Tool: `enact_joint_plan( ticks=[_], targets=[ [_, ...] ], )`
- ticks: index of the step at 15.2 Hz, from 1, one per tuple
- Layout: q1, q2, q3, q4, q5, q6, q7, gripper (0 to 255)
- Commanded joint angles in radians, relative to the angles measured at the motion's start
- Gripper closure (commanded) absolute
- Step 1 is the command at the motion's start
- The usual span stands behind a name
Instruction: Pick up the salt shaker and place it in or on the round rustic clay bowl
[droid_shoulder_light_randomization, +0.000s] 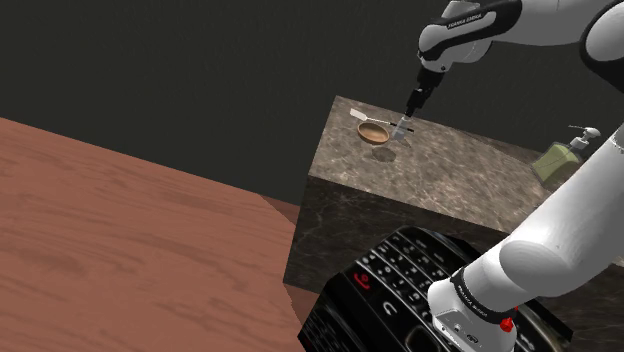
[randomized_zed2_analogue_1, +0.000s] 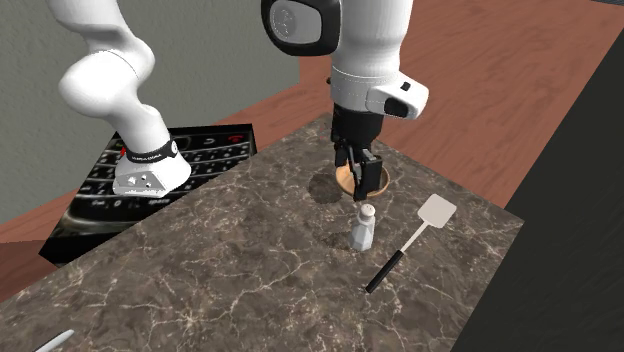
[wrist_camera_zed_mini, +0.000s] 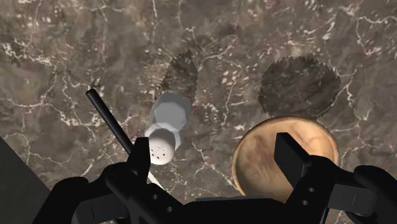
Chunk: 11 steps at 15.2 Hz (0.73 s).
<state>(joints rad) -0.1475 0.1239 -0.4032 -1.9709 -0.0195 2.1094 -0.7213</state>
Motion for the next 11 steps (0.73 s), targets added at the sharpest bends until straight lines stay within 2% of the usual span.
enact_joint_plan(
  ticks=[1, 3, 11],
  targets=[
    [-0.02, 0.078, -0.004, 0.073, 0.037, 0.01, -0.047, 0],
    [-0.041, 0.141, -0.002, 0.139, 0.067, 0.011, -0.082, 0],
    [-0.052, 0.19, 0.005, 0.099, 0.09, 0.098, -0.097, 0]
  ],
)
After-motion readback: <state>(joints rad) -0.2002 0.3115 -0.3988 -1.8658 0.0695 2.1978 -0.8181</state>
